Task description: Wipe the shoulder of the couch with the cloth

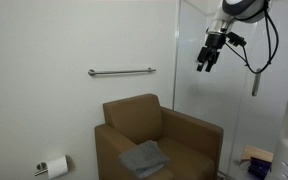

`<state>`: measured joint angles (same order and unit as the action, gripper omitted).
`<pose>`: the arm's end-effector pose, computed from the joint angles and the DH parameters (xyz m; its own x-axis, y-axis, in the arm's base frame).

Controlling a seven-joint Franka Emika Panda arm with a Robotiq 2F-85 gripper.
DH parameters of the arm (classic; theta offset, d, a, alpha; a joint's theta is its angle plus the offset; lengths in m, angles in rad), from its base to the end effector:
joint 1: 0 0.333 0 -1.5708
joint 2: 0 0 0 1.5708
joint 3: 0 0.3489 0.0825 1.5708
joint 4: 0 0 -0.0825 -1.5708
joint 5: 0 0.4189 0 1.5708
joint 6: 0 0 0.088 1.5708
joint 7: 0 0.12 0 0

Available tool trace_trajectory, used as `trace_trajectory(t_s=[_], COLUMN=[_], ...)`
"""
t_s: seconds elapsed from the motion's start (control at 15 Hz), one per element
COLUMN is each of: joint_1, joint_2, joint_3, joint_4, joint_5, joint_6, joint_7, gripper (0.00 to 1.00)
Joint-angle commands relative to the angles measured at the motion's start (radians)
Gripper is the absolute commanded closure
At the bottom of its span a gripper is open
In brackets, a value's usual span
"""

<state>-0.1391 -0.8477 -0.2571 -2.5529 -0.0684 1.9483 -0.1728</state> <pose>0.3066 -0.1478 0.5457 0.9588 -0.1479 0.2424 -0.1313 -0.9878 -0.0834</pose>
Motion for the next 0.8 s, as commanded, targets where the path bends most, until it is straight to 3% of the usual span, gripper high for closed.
trace_trajectory(t_s=[0.0,0.53,0.73], joint_1=[-0.008,-0.008,0.048], joint_2=[0.003,0.003,0.058], joint_3=[0.006,0.006,0.003], joint_4=[0.003,0.003,-0.031], joint_5=[0.006,0.006,0.057], joint_6=[-0.003,-0.003,0.112], joint_7=[-0.005,-0.005,-0.020], gripper=[0.00,0.00,0.00])
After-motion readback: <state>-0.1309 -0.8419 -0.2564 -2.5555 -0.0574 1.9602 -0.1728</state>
